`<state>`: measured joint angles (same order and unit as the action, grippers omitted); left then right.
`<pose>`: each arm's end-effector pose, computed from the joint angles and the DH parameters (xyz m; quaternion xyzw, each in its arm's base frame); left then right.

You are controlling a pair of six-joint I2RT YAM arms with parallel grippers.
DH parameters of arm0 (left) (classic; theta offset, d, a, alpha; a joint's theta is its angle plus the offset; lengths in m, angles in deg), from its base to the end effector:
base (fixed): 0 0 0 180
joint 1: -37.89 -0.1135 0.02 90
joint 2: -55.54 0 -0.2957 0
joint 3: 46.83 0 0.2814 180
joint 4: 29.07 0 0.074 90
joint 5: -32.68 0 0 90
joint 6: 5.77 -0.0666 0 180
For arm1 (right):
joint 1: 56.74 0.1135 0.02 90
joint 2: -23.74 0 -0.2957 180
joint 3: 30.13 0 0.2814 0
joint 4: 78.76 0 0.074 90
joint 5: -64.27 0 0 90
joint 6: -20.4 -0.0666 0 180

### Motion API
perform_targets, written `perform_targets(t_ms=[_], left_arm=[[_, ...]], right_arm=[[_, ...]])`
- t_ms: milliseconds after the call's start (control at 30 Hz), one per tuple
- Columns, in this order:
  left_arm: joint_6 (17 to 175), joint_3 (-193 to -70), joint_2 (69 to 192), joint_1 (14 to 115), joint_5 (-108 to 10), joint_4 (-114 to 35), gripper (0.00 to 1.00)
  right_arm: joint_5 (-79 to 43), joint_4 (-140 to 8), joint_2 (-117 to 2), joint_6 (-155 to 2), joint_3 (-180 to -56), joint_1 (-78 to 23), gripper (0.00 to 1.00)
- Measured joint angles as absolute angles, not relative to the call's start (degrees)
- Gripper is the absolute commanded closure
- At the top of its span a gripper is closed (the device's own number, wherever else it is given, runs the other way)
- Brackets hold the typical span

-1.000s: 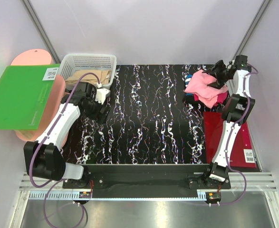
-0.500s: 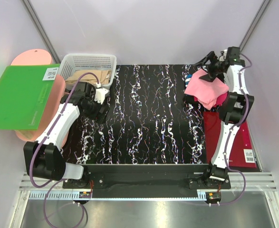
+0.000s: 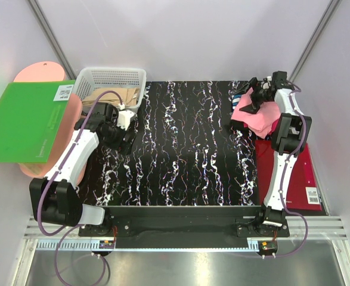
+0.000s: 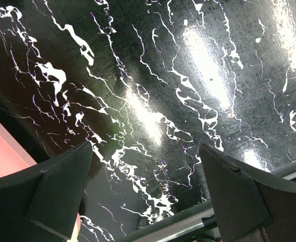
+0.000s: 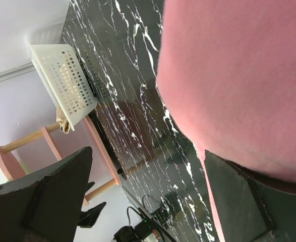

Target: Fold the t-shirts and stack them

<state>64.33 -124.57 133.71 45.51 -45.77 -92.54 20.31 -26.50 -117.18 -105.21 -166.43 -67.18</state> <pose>0.2976 -0.0533 0.2758 0.2526 0.9360 -0.0734 0.2339 0.5945 -0.0608 0.1765 0.2425 0.8555 0.4230 0.1743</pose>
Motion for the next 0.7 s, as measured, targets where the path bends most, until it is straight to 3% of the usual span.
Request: perform_targets(t_ms=[233,367,700], left_arm=[[64.1,-124.6,132.7,45.3,-45.8,-92.6,0.03],[64.1,-124.6,129.9,45.2,-46.0,-92.8,0.01],[65.2,-124.7,123.8,45.2,-46.0,-93.8,0.01]], right_arm=[[21.9,-26.3,-115.9,-105.5,-169.5,-67.6,0.0],[21.0,-26.1,-109.0,-104.9,-167.2,-67.3,0.0],[8.9,-28.9,-61.4,-95.7,-140.5,-53.3,0.0]])
